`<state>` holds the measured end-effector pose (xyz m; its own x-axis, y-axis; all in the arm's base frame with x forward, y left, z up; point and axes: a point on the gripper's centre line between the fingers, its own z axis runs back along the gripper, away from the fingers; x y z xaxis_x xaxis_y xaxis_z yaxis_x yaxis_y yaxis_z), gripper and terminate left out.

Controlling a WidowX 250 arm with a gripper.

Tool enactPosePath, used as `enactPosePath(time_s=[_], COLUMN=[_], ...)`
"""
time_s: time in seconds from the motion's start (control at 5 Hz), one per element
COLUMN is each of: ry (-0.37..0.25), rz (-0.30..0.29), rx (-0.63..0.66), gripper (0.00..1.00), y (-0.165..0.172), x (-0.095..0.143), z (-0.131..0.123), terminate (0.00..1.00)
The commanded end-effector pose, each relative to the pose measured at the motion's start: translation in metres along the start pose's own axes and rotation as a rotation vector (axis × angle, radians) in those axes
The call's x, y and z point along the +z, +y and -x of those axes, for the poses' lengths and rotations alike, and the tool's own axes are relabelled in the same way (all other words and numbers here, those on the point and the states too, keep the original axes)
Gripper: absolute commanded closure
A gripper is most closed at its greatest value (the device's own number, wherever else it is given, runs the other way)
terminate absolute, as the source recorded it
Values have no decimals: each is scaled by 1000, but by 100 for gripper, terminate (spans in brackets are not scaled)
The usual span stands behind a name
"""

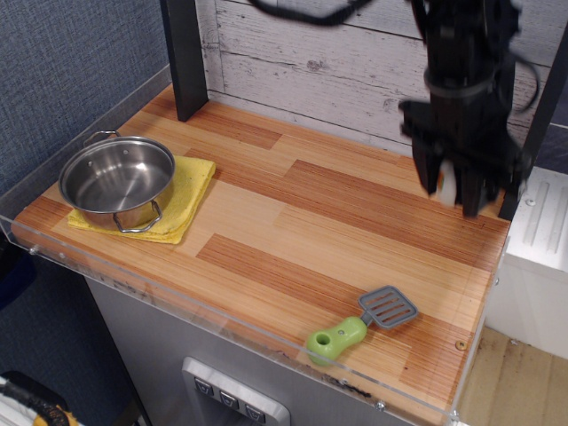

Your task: Move the sushi above the spatula.

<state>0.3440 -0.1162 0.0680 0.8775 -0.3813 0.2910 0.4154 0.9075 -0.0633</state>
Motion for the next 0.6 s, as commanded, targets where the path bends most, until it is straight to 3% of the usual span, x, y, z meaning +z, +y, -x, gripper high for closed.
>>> enactPosePath(time_s=[0.0,0.4], ry=[9,50], rz=[17,53], rx=[-17,-41], gripper=[100,100], y=[-5,-10], x=[-16,-42], z=[15,19], terminate=[0,0])
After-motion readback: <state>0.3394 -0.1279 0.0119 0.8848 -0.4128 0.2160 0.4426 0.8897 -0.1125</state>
